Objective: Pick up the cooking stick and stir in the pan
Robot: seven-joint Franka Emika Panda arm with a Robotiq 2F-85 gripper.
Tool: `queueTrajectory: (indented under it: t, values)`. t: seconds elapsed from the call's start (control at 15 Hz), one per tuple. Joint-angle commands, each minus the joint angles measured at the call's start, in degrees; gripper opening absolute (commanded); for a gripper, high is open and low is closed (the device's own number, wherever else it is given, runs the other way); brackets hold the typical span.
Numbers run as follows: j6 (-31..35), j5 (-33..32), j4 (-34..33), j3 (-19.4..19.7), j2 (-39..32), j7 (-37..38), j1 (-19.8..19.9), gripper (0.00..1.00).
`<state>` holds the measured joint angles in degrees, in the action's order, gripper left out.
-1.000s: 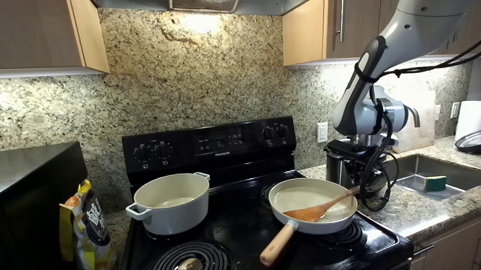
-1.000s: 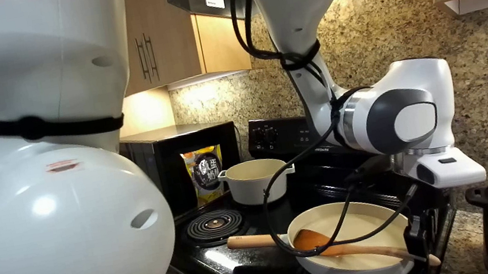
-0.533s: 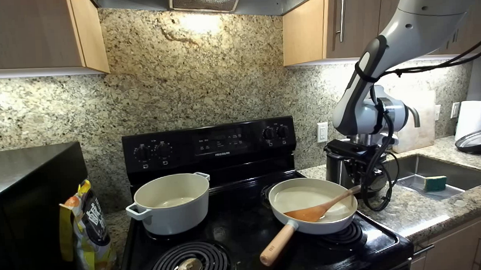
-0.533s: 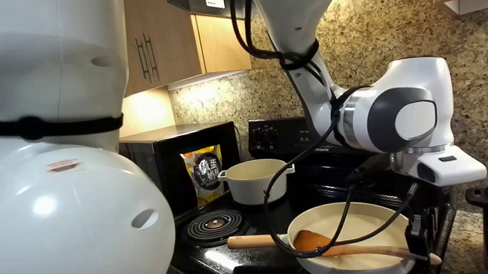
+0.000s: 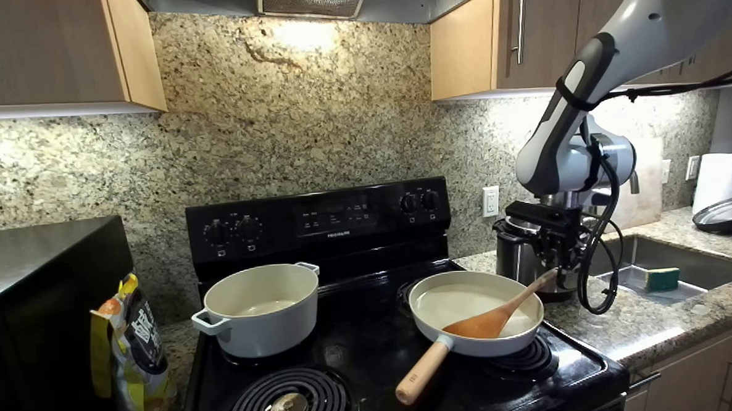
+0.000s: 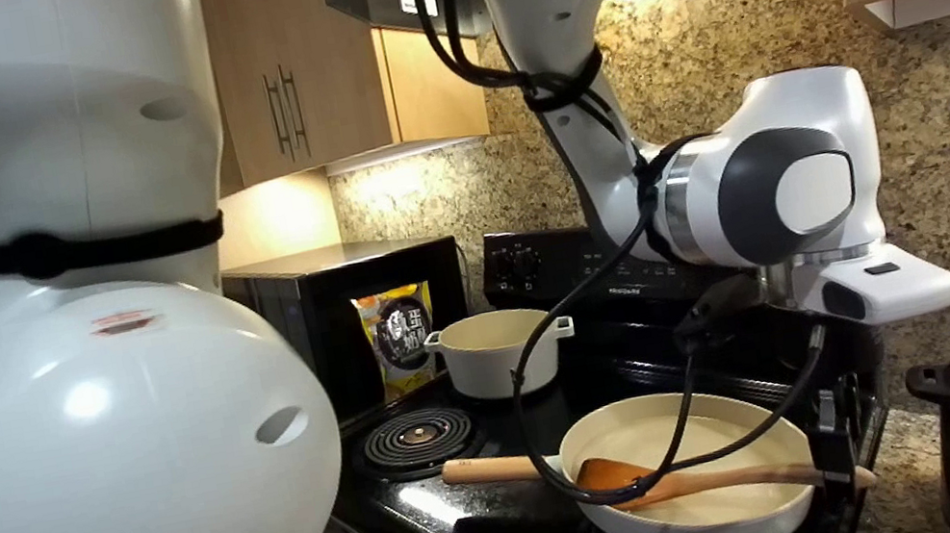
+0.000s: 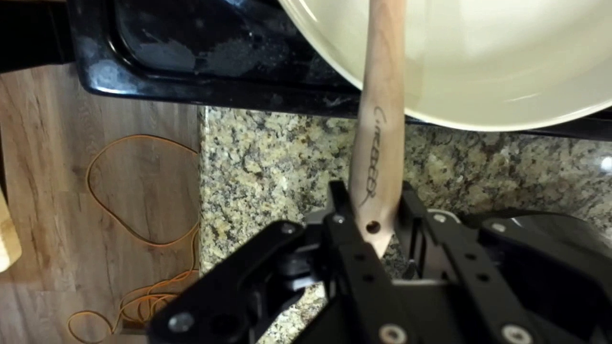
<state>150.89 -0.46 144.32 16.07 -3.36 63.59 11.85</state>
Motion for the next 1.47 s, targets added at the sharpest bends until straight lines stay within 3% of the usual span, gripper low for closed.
queueTrajectory:
  t: [0.0, 0.6, 1.0, 1.13, 1.4]
  values:
    - [-1.6, -3.4, 2.4, 0.2, 4.7, -1.0, 0.6, 0.11]
    - [-2.1, -2.0, 2.3, 1.9, 8.1, -1.7, 4.8, 0.11]
    - [-2.3, -6.1, 0.6, 1.8, 8.4, 2.5, 7.5, 0.1]
    - [-1.4, -9.0, -0.2, 1.1, 7.5, 6.3, 7.6, 0.1]
    - [0.9, -20.7, -1.6, -0.8, 6.4, 21.9, 7.6, 0.1]
